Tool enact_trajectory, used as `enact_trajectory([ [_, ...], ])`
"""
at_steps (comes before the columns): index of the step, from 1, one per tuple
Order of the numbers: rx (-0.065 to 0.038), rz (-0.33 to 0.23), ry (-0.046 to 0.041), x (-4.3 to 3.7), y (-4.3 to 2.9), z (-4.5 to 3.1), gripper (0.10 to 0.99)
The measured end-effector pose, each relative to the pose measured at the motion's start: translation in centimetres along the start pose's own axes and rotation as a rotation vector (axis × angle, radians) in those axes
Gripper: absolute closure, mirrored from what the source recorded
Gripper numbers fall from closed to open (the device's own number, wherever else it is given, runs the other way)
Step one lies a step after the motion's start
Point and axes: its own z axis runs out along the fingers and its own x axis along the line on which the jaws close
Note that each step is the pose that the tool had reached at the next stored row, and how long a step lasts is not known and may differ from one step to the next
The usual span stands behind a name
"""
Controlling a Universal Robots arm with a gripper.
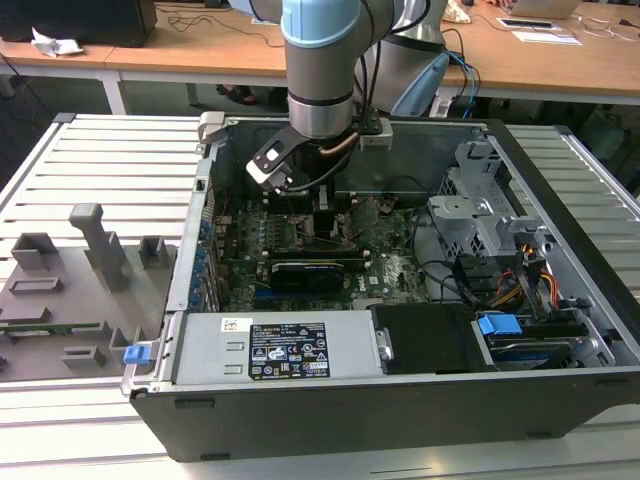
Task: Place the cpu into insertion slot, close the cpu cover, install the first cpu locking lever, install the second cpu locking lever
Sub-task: 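Place the cpu into insertion slot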
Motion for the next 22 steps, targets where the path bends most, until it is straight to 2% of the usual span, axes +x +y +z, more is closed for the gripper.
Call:
enact_trajectory([
  [9,0.001,0.005,-0.0005,0.31,0.01,0.57,0.557],
  [22,0.001,-0.011,0.0,0.34,-0.03,0.97,0.557],
])
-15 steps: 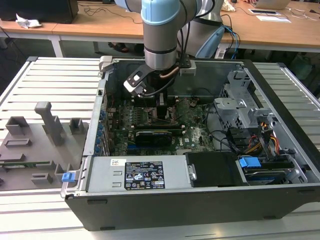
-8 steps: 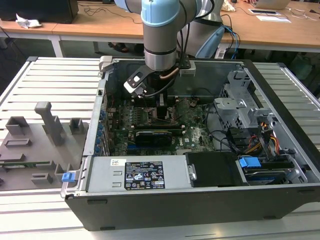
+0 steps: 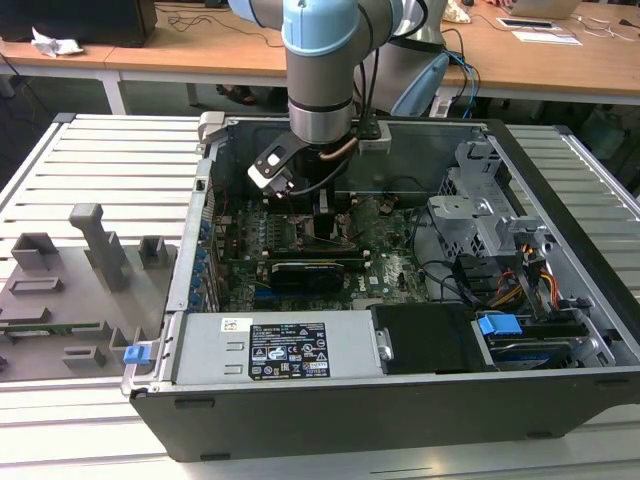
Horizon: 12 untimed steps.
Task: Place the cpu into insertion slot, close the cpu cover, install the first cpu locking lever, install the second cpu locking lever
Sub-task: 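Place the cpu into insertion slot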
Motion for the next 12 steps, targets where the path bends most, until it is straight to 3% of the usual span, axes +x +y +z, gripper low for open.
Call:
enact_trajectory([
  [5,0.0,0.0,0.0005,0.01,0.0,0.02,0.545],
  [6,0.0,0.0,0.0004,0.01,0.0,0.02,0.482],
  [12,0.0,0.001,0.0001,0.1,-0.01,0.02,0.482],
])
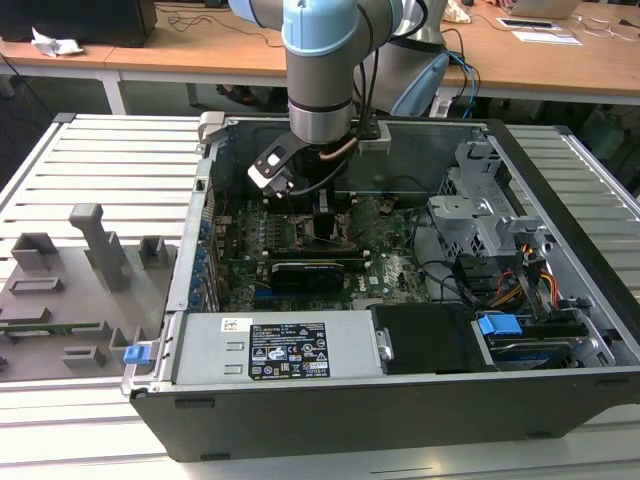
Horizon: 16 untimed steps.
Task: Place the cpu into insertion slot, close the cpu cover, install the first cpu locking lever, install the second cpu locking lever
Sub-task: 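Place the cpu into insertion slot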
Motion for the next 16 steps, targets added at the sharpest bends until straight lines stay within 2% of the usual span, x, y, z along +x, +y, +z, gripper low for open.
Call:
enact_trajectory([
  [8,0.0,0.009,0.002,0.22,-0.01,0.05,0.482],
  [16,0.0,0.009,-0.0004,-0.1,0.0,0.05,0.498],
])
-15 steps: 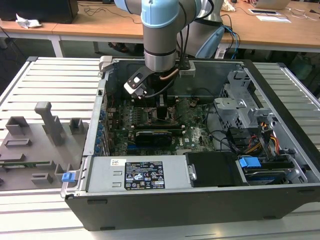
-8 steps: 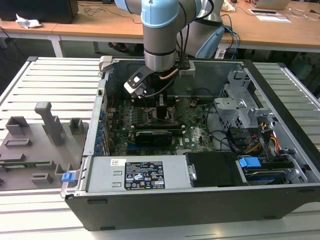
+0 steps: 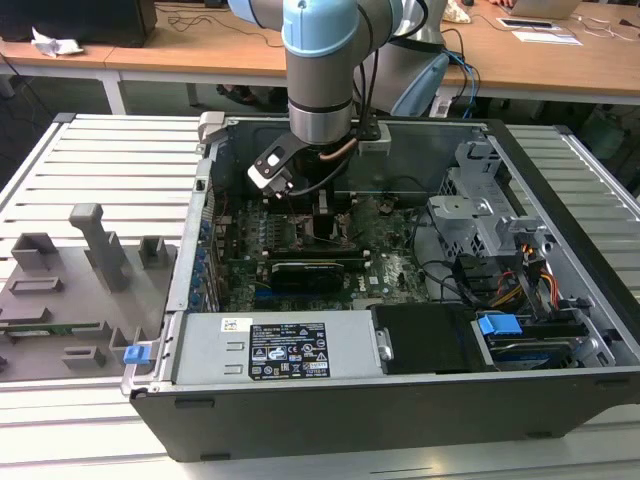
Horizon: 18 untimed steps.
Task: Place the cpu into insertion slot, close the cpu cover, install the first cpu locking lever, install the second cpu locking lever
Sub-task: 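Place the cpu into insertion slot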
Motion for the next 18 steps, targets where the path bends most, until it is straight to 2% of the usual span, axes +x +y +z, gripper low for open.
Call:
enact_trajectory([
  [1,0.0,0.0,0.0001,0.0,0.0,0.0,0.557],
  [7,0.0,0.0,0.0008,0.02,0.01,0.02,0.557],
  [8,0.0,0.0,0.0006,0.01,0.0,0.02,0.549],
  [10,0.0,0.0,0.0002,0.0,0.0,0.0,0.424],
  [12,0.0,0.0,0.0,0.0,0.01,-0.08,0.424],
  [14,0.0,0.0,0.0002,0.01,0.02,-0.27,0.424],
  [16,0.002,0.0,0.0002,0.01,0.08,-1.03,0.424],
  [18,0.005,0.0,0.0001,0.01,0.11,-1.3,0.424],
])
